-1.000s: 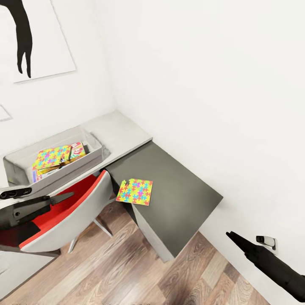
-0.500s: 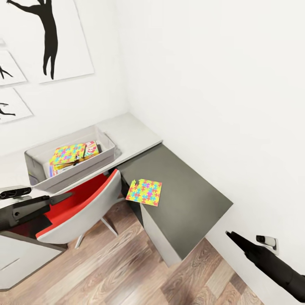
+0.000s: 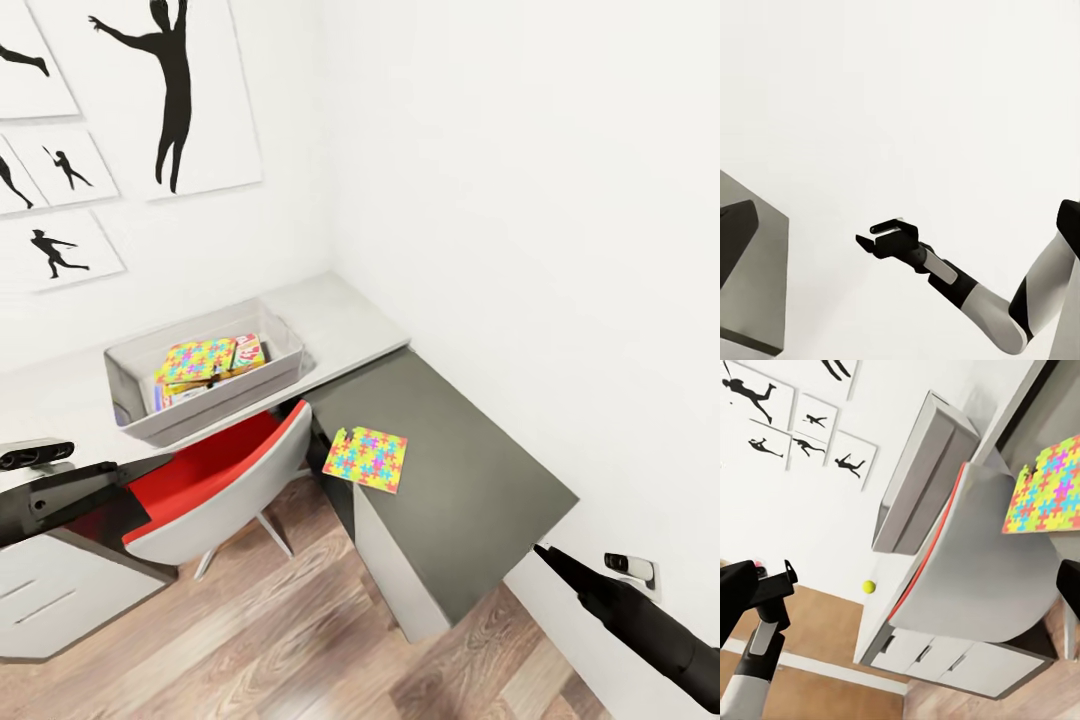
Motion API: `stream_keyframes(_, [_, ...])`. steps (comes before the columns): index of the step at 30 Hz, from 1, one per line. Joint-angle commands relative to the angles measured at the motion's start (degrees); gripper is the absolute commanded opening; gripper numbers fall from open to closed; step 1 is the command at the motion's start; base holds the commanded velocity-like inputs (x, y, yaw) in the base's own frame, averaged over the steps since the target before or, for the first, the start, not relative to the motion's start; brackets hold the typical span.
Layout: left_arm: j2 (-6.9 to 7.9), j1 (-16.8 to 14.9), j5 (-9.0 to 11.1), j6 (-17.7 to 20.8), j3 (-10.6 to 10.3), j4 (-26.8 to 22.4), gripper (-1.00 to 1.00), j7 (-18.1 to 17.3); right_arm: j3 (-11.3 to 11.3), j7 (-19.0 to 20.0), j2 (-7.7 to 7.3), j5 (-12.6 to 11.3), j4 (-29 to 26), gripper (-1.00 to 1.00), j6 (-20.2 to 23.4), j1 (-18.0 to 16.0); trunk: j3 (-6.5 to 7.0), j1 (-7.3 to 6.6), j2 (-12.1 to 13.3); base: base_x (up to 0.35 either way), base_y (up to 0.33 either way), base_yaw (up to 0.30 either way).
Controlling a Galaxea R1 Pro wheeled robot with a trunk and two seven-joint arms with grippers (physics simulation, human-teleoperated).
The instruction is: Put all the toys in the child's room - the three board games (two on the bed and one on the table), the two jigsaw puzzles on the table, and the tennis ball on the table - inside the toy box on the table in the child's room.
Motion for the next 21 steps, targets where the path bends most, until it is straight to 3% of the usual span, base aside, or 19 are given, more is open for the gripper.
stream_keyframes(1, [0.02,-0.1,0.0,0.6,0.0,0.0,1.0,-0.2,0.0,0.0,-0.01,-0.2,0.0,1.0,0.4,0.0,0.0,0.03,-0.1,0.0,0.006,0.167])
stream_keyframes(10, [0.05,-0.1,0.0,0.8,0.7,0.0,1.0,-0.2,-0.7,1.1,-0.01,-0.3,-0.4,1.0,0.6,0.0,0.77,0.03,-0.1,0.0,0.002,0.167])
stream_keyframes(21, [0.05,0.0,0.0,1.0,2.1,0.0,1.0,-0.2,-8.1,13.1,-0.01,-0.5,-2.4,1.0,1.2,2.5,1.37,0.03,-0.1,0.0,0.0,0.105])
